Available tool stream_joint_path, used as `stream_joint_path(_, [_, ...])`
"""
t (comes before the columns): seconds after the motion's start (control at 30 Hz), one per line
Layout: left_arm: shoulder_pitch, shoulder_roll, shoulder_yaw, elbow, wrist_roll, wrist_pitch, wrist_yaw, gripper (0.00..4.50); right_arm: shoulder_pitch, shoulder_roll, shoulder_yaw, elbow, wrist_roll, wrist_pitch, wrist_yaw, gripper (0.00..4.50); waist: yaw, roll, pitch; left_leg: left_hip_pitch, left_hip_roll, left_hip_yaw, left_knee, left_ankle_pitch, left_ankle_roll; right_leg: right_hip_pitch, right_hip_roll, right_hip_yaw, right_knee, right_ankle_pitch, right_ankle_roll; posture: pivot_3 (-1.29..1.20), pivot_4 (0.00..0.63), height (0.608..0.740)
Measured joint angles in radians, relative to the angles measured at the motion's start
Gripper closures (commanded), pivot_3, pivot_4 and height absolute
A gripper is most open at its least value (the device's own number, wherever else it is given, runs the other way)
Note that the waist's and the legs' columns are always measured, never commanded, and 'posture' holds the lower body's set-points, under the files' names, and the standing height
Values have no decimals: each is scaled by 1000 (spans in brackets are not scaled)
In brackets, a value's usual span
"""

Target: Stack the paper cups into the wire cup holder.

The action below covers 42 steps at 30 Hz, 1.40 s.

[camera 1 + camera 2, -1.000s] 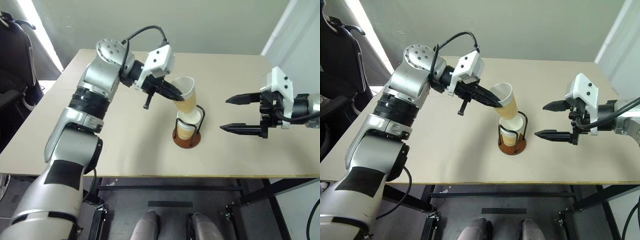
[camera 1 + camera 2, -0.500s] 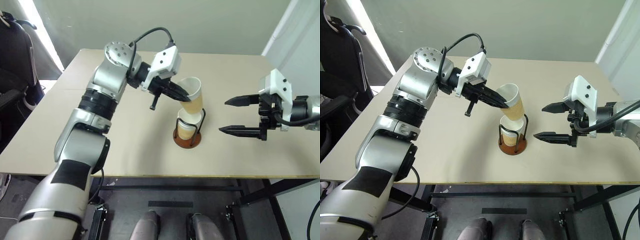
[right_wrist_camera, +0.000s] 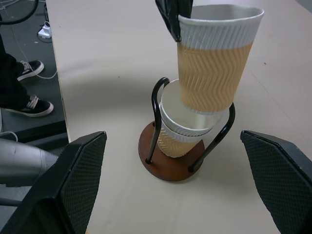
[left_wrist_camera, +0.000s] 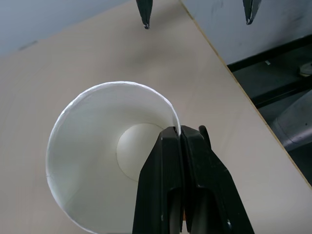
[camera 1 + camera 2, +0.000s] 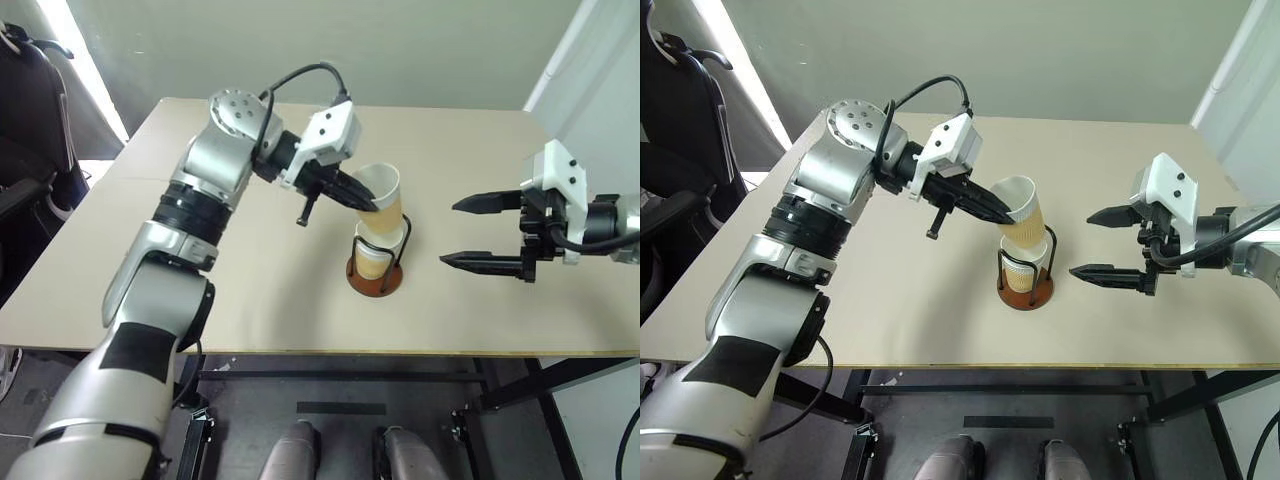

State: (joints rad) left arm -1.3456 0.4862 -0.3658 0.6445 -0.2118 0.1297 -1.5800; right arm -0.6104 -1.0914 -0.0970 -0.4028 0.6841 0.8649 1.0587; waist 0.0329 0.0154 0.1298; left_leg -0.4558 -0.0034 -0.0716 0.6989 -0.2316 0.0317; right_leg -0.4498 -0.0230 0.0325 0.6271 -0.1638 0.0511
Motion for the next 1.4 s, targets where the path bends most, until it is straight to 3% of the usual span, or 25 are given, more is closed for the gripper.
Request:
stream_joint_path(0.47, [36, -9, -3, -26, 7, -1, 0, 4489, 1, 0, 0, -7, 1, 5, -8, 0, 0, 0, 0, 0, 0, 0, 0, 0, 0, 0, 0, 0, 0, 0, 0, 0, 150, 740])
stream_joint_path(0.57, [36, -15, -3, -12, 42, -30, 3, 3859, 1, 0, 0, -7, 1, 5, -9, 0, 0, 0, 0, 0, 0, 0, 0, 0, 0, 0, 0, 0, 0, 0, 0, 0, 150, 740])
stream_joint_path(0.9, [36, -47, 12, 45, 96, -114, 35, 282, 2, 0, 0, -5, -1, 1, -8, 0, 0, 0, 0, 0, 0, 0, 0, 0, 0, 0, 0, 0, 0, 0, 0, 0, 150, 740])
stream_joint_path(1.17, [14, -79, 122, 123, 82, -100, 148, 282, -2, 17, 0, 43, -41, -53, -27, 0, -3, 0, 0, 0, 0, 0, 0, 0, 0, 0, 0, 0, 0, 0, 0, 0, 150, 740])
stream_joint_path(1.4, [2, -20, 277, 174, 64, -11, 360, 282, -40, 87, 21, 214, -142, -153, -65, 0, -6, 0, 0, 1, 0, 0, 0, 0, 0, 0, 0, 0, 0, 0, 0, 0, 150, 740])
